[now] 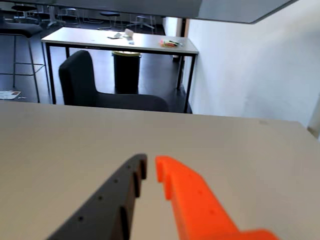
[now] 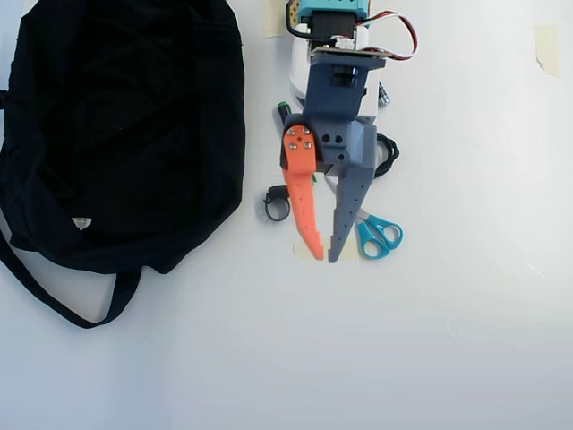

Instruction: Put the bike light into the black bag

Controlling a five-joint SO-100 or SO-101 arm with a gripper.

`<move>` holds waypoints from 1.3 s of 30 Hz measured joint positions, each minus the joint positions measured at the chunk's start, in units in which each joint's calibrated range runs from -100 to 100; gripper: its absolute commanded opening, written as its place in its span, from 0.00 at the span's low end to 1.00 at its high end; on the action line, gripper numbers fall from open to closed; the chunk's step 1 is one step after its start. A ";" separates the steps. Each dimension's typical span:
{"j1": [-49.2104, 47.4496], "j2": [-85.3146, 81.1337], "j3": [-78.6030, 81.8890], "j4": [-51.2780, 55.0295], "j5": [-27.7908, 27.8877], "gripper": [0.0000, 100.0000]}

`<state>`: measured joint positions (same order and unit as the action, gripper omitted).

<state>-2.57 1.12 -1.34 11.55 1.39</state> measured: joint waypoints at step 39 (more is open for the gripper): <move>-1.62 0.08 -2.99 57.71 0.98 0.03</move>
<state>-4.19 1.20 -4.32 69.26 2.37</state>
